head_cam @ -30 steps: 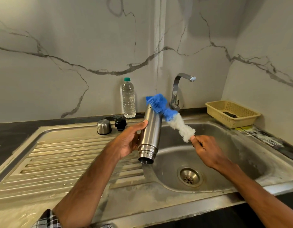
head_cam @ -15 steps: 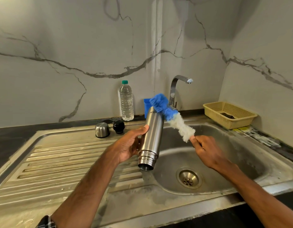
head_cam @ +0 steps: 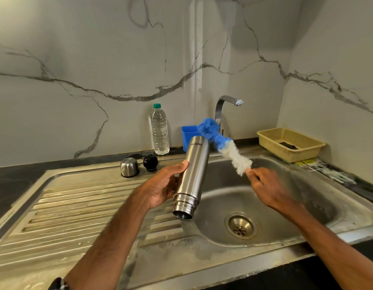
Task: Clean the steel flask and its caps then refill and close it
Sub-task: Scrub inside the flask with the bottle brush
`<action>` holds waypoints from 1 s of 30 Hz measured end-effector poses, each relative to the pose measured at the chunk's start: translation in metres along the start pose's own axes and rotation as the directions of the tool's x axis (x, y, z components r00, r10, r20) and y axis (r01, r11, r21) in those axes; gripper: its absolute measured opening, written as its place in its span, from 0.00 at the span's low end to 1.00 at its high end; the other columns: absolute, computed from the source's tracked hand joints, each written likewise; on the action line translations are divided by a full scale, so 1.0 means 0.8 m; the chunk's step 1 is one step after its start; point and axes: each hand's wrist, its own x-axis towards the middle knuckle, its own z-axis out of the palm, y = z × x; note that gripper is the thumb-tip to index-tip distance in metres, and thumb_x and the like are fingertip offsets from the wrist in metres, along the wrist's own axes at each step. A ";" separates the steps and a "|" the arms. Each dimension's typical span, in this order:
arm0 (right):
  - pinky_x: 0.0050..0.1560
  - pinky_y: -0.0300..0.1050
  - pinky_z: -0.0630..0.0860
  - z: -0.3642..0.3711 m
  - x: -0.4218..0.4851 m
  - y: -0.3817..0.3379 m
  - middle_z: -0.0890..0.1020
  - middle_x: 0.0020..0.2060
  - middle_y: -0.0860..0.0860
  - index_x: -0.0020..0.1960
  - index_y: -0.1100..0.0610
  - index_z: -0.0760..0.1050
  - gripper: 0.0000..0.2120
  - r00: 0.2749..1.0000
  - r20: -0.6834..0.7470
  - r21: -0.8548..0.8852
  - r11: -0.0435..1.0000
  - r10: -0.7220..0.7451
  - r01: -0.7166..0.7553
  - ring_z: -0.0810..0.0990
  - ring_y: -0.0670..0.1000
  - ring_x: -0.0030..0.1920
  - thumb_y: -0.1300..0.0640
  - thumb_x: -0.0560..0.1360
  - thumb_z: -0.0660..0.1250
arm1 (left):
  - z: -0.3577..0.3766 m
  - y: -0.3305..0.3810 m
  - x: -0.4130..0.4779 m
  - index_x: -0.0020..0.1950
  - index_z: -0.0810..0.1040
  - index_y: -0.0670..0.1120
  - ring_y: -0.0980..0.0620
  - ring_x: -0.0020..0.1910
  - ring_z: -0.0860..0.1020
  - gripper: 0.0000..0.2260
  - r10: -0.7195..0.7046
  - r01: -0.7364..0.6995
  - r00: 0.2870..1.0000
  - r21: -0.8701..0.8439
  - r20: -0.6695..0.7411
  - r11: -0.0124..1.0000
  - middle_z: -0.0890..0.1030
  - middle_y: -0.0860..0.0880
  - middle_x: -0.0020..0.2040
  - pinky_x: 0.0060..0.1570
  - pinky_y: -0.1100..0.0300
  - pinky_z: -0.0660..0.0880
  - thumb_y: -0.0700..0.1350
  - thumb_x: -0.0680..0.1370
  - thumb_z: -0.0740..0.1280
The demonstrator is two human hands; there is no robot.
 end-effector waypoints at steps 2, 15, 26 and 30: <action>0.26 0.34 0.63 0.000 0.000 0.006 0.71 0.26 0.47 0.31 0.54 0.68 0.22 1.000 -0.013 -0.019 1.000 0.007 -0.007 0.66 0.43 0.25 0.54 0.84 0.57 | 0.003 0.001 0.000 0.68 0.78 0.41 0.41 0.59 0.80 0.38 0.009 -0.009 1.000 0.007 0.024 1.000 0.79 0.36 0.67 0.66 0.45 0.75 0.59 0.65 0.81; 0.27 0.35 0.64 0.008 -0.006 0.000 0.66 0.23 0.45 0.30 0.56 0.66 0.23 0.998 -0.047 0.070 0.996 -0.046 0.049 0.65 0.43 0.24 0.54 0.84 0.58 | 0.015 0.003 -0.007 0.73 0.70 0.38 0.34 0.68 0.76 0.27 -0.017 0.019 1.000 -0.218 0.012 0.976 0.78 0.34 0.67 0.70 0.39 0.71 0.52 0.80 0.71; 0.28 0.37 0.60 0.019 -0.009 0.000 0.65 0.24 0.45 0.30 0.60 0.64 0.24 0.979 0.015 0.106 0.974 -0.203 0.200 0.62 0.44 0.25 0.53 0.84 0.58 | 0.004 0.006 -0.001 0.72 0.71 0.37 0.32 0.70 0.73 0.35 0.020 -0.034 0.998 -0.283 -0.052 0.959 0.76 0.33 0.69 0.75 0.36 0.63 0.53 0.72 0.79; 0.28 0.37 0.59 0.019 -0.016 -0.005 0.64 0.24 0.44 0.29 0.52 0.63 0.24 0.959 0.059 0.169 0.950 -0.277 0.264 0.63 0.44 0.25 0.49 0.83 0.58 | 0.002 0.008 -0.002 0.70 0.73 0.38 0.39 0.59 0.80 0.31 0.031 -0.055 0.996 -0.307 -0.081 0.950 0.81 0.38 0.62 0.70 0.40 0.72 0.51 0.73 0.77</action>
